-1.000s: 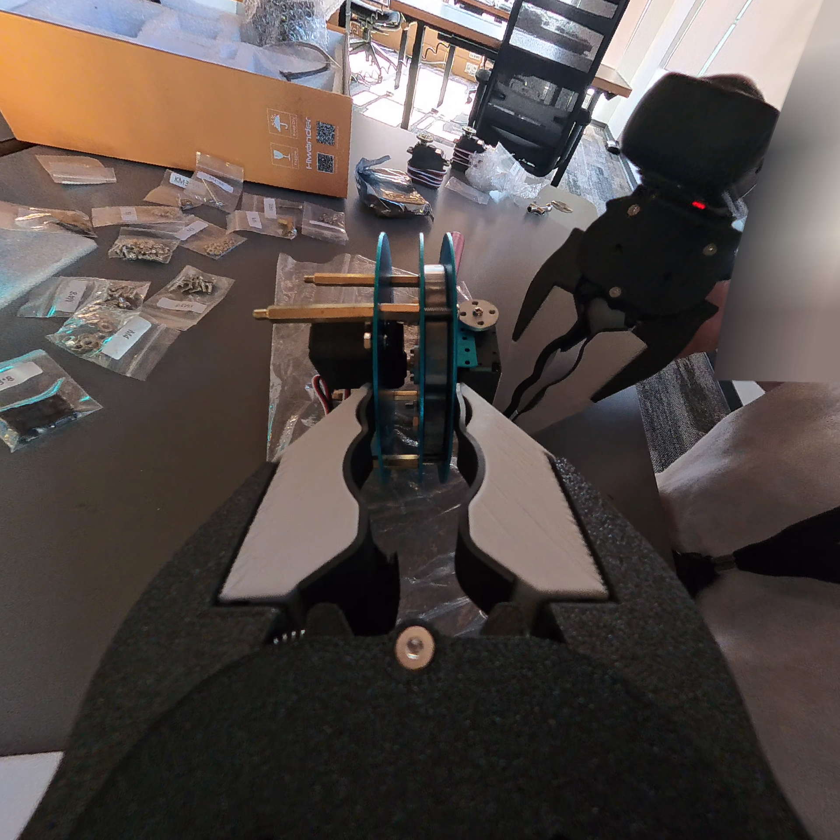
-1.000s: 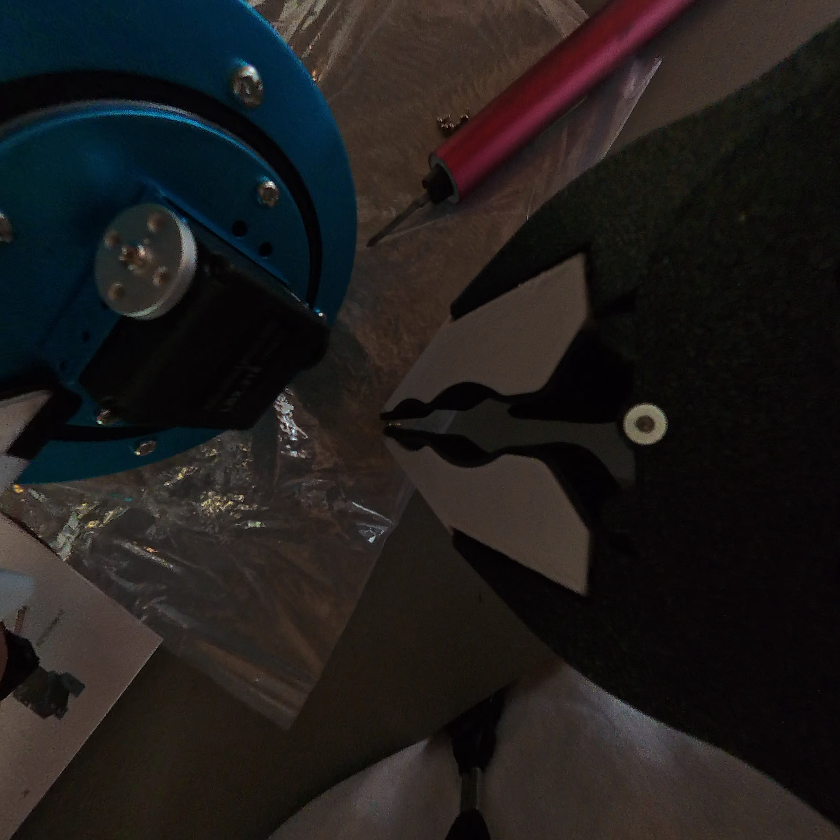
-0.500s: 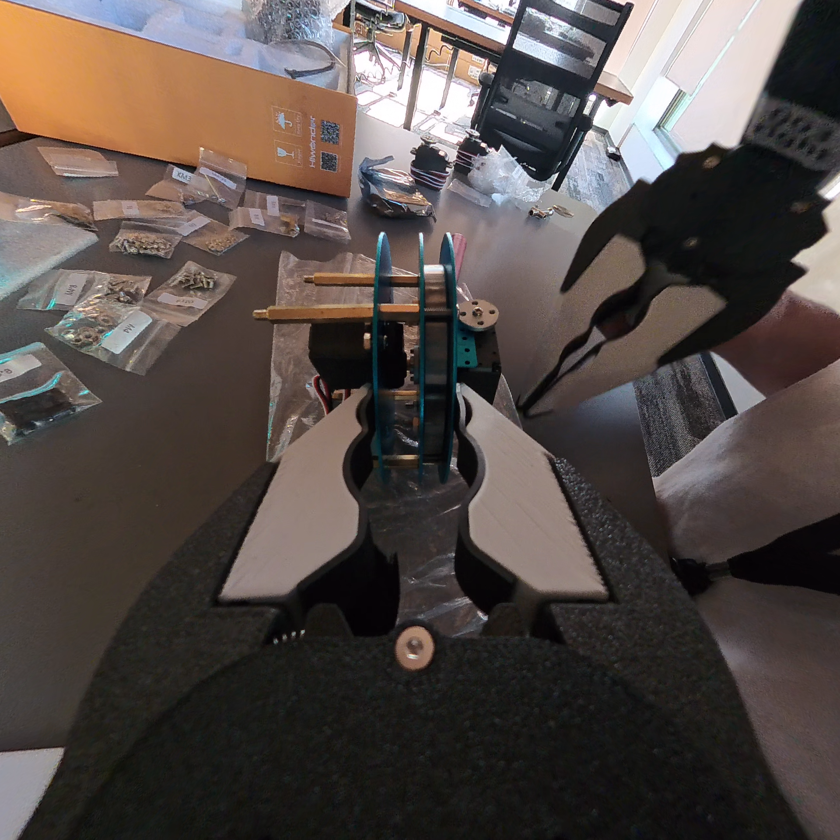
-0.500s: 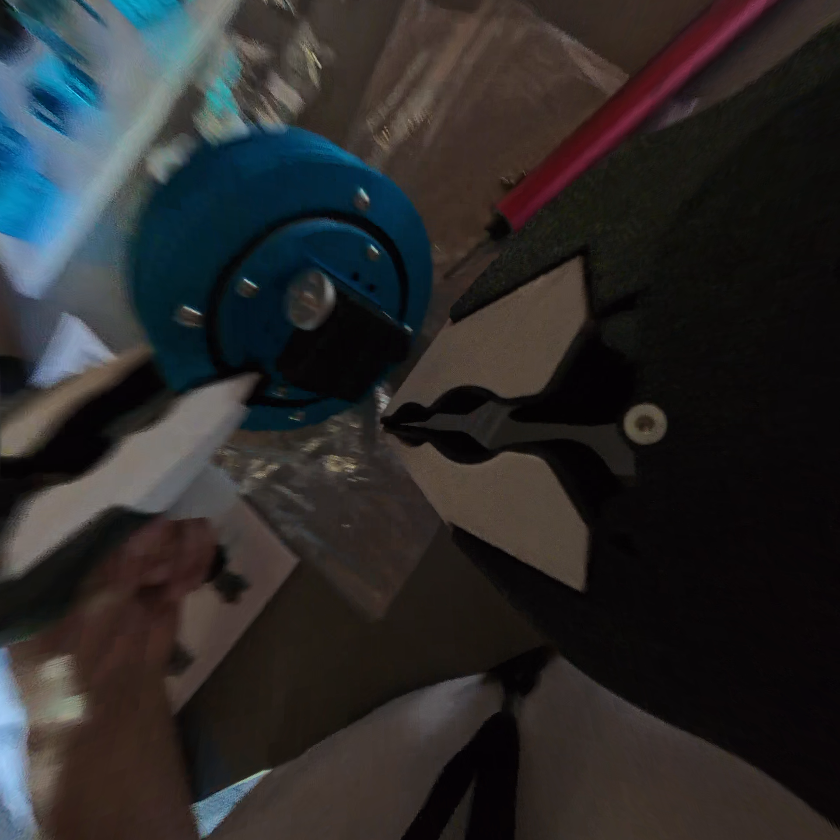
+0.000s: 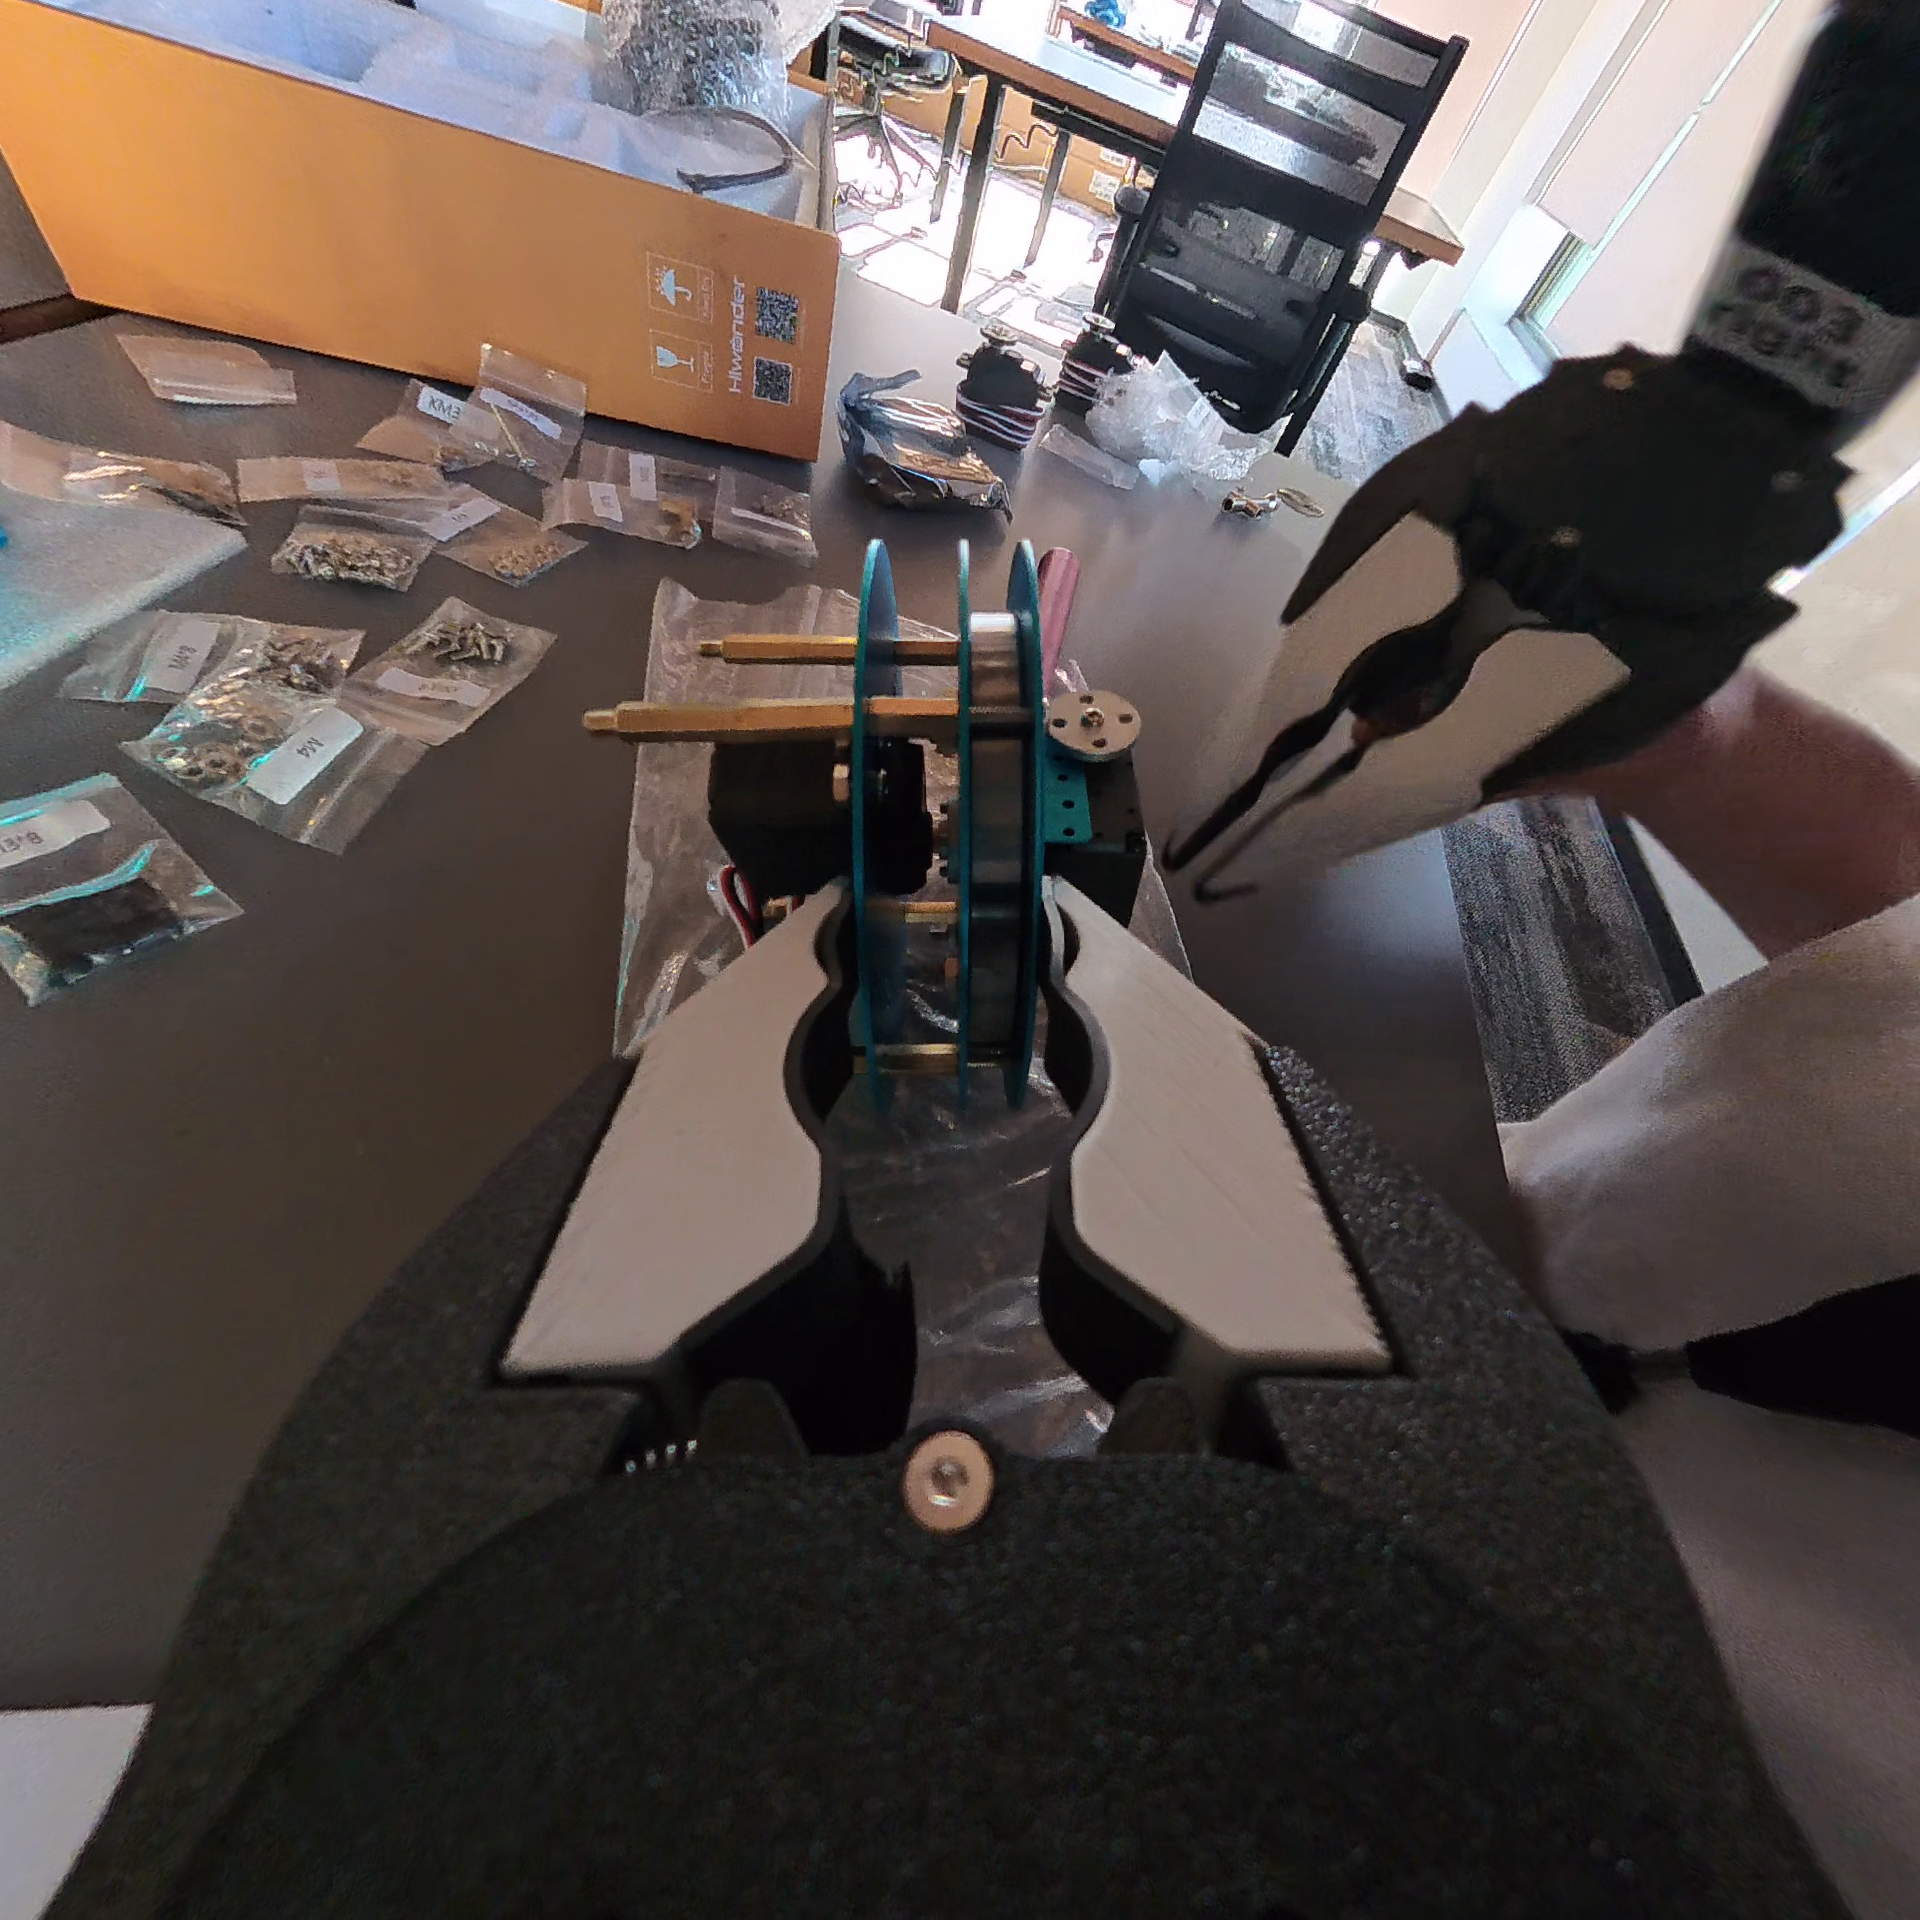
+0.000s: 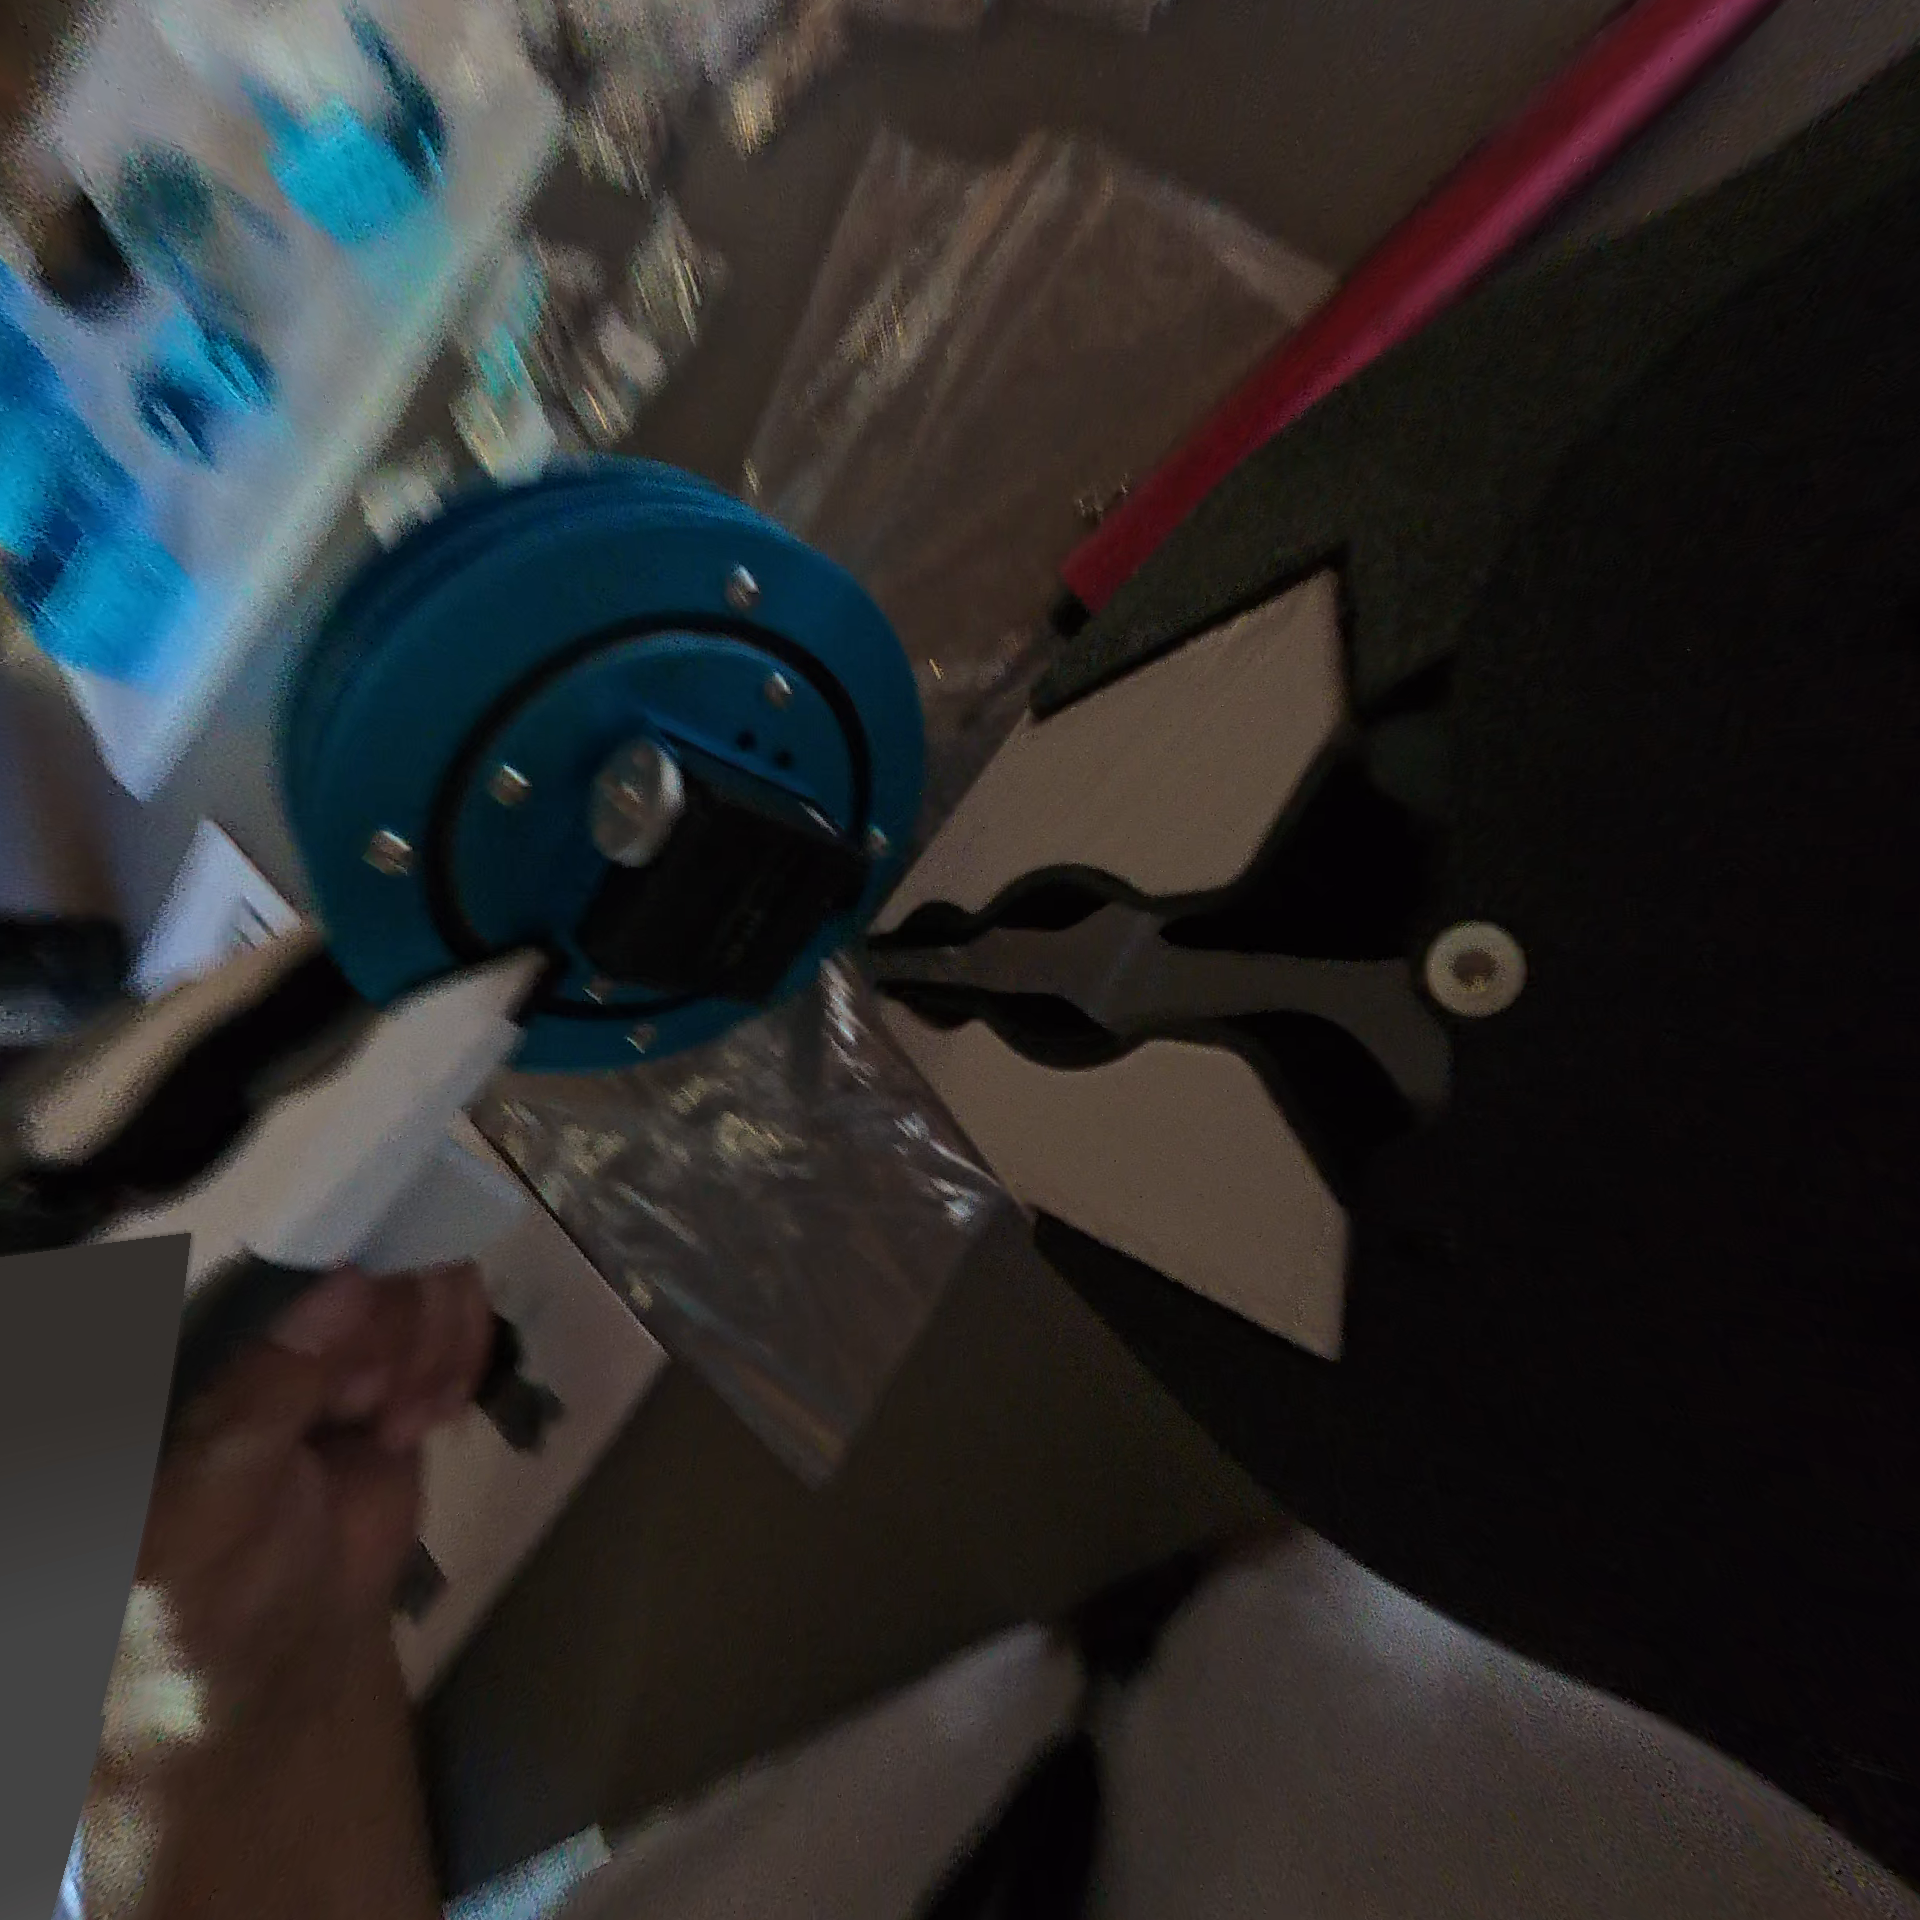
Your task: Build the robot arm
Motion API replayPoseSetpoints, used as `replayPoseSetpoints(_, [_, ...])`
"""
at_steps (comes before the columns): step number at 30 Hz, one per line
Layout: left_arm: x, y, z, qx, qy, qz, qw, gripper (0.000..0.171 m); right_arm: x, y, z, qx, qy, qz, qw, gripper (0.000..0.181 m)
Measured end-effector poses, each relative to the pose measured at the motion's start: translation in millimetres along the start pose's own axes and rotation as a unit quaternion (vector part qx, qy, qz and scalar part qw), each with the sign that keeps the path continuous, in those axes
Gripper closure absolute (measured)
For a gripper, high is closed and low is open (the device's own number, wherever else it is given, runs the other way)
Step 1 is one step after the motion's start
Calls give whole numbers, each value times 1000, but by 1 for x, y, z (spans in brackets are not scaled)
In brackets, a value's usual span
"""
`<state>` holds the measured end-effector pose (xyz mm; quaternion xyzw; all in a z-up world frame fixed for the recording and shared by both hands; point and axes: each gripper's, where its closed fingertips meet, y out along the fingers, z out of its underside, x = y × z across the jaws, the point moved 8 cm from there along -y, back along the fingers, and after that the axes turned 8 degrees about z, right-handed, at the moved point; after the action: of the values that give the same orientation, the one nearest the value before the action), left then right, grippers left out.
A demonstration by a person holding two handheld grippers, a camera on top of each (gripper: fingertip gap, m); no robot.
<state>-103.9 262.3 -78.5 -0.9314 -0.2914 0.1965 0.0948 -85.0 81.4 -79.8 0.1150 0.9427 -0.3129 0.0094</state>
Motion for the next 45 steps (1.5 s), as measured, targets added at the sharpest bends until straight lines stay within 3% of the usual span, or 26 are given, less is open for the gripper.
replayPoseSetpoints(2, [0, 0, 0, 2, 5, 0, 1000, 140, -9, 7, 11, 56, 20, -30, 998, 153])
replayPoseSetpoints(6, [-1, 1, 0, 3, 8, -2, 1000, 140, -5, 25, 15, 65, 19, -34, 997, 175])
replayPoseSetpoints(11, [1, 0, 0, 0, -3, 1, 1000, 139, 7, 42, 23, 91, 12, 18, 996, 176])
replayPoseSetpoints(18, [1, -1, 1, 2, -5, 2, 1000, 140, 11, 41, 24, 101, 24, 42, 994, 178])
replayPoseSetpoints(31, [0, -1, 1, 4, -1, 2, 1000, 139, 10, 43, 23, 101, 27, 35, 994, 181])
replayPoseSetpoints(45, [1, -1, 1, 3, -5, 4, 1000, 140, 1, 34, 19, 76, 95, -6, 993, 181])
